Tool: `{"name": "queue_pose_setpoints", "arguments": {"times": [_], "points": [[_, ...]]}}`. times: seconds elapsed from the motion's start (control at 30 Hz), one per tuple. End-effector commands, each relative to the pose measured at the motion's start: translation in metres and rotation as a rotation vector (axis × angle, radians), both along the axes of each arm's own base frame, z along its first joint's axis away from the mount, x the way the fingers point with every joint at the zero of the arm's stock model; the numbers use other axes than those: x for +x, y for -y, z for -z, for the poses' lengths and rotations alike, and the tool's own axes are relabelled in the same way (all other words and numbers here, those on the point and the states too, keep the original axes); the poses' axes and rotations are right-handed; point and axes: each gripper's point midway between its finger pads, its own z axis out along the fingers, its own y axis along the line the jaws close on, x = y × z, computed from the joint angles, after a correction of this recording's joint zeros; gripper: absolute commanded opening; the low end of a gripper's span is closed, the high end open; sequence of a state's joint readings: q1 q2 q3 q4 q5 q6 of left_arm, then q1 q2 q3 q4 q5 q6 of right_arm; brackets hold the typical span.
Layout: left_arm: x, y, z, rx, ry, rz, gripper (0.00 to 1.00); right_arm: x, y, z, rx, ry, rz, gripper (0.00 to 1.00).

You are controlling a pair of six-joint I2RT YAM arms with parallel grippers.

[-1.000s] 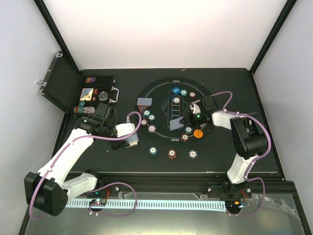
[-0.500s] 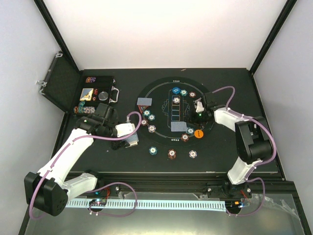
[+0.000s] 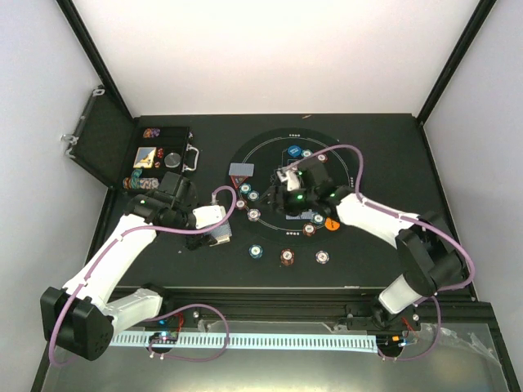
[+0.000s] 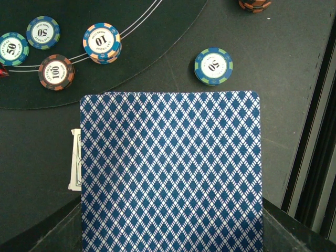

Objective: Distribute texas hold em gaming equipment

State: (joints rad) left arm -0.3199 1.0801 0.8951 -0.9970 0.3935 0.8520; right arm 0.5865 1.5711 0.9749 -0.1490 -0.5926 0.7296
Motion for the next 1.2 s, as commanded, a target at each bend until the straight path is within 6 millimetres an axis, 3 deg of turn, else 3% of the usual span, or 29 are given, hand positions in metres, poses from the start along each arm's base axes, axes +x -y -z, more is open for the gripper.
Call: {"name": "queue_pose_setpoints", "arguments": {"times": [0.0,0.17,0.37,0.9,1.17], "points": [[0.007,0.004,-0.014,-0.032,0.030,-0.006,0.02,-0.039,-0.060,-0.047,0.268,-0.038,-0.140,0.75],[0.007,0.004,-0.015,-0.033,0.032,-0.005,0.02,-0.070,-0.097,-0.046,0.326,-0.095,-0.232,0.78],[0.006,0.004,-0.015,-0.032,0.032,-0.004,0.02,-0.082,-0.115,-0.035,0.335,-0.131,-0.264,0.78],[0.007,0.005,-0.018,-0.040,0.032,-0.002,0.02,-0.090,-0.149,-0.014,0.342,-0.198,-0.308,0.76],[0.006,0.005,-0.017,-0.036,0.032,0.001,0.01,-0.085,-0.155,-0.002,0.335,-0.226,-0.300,0.72]]}}
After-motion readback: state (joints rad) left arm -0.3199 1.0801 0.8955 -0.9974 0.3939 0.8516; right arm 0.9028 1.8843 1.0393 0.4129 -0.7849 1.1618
